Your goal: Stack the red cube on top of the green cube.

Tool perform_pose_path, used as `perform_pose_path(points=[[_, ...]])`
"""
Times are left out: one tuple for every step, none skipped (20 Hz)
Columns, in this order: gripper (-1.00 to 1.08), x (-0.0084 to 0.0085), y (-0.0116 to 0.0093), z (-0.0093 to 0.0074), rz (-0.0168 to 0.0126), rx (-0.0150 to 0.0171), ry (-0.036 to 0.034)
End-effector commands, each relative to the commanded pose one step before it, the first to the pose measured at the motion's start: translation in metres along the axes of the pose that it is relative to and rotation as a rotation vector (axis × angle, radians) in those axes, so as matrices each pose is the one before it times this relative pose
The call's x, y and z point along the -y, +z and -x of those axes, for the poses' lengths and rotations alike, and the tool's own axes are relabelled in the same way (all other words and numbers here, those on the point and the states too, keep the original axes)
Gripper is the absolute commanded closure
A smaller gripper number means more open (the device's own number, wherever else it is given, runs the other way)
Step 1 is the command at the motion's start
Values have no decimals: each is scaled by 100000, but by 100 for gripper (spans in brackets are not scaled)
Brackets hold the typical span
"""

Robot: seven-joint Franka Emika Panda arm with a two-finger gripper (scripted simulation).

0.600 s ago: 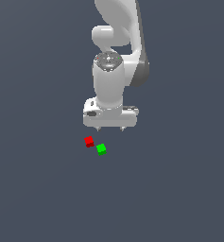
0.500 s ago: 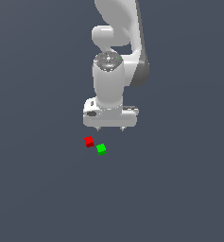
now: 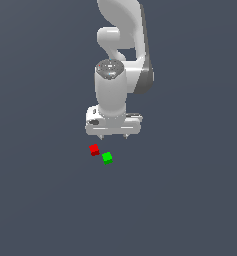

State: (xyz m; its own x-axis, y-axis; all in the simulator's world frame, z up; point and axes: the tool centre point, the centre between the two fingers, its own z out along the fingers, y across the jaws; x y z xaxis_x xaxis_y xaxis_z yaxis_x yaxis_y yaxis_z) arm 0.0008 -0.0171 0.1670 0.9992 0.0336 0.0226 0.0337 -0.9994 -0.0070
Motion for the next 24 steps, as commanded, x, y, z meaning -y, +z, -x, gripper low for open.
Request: perform_pose_path(points=[[-92, -708, 698, 341, 20, 207, -2214], [-92, -331, 331, 158, 6, 80, -1104], [-92, -356, 357, 169, 7, 87, -1195], [-92, -383, 384, 180, 7, 93, -1281], [-92, -410, 411, 192, 8, 99, -1369], [-92, -438, 437, 203, 8, 106, -1456], [-92, -465, 465, 213, 9, 112, -1546], [-92, -493, 493, 223, 10, 119, -1637], [-92, -519, 516, 231, 11, 124, -1712], [-92, -520, 517, 228, 11, 124, -1712], [-92, -498, 495, 216, 11, 119, -1638], [-92, -474, 471, 204, 10, 112, -1553], [-92, -450, 446, 192, 10, 106, -1471], [-92, -427, 422, 177, 11, 100, -1389], [-92, -404, 397, 163, 12, 95, -1307], [-92, -381, 372, 148, 13, 89, -1224], [-92, -358, 347, 136, 14, 83, -1140], [-92, -331, 322, 123, 14, 77, -1060], [-92, -307, 296, 113, 13, 71, -971], [-92, -280, 270, 103, 12, 65, -883], [-92, -252, 243, 91, 12, 58, -797], [-92, -225, 216, 79, 11, 52, -706], [-92, -198, 188, 67, 11, 45, -616], [-92, -171, 160, 54, 11, 39, -524]])
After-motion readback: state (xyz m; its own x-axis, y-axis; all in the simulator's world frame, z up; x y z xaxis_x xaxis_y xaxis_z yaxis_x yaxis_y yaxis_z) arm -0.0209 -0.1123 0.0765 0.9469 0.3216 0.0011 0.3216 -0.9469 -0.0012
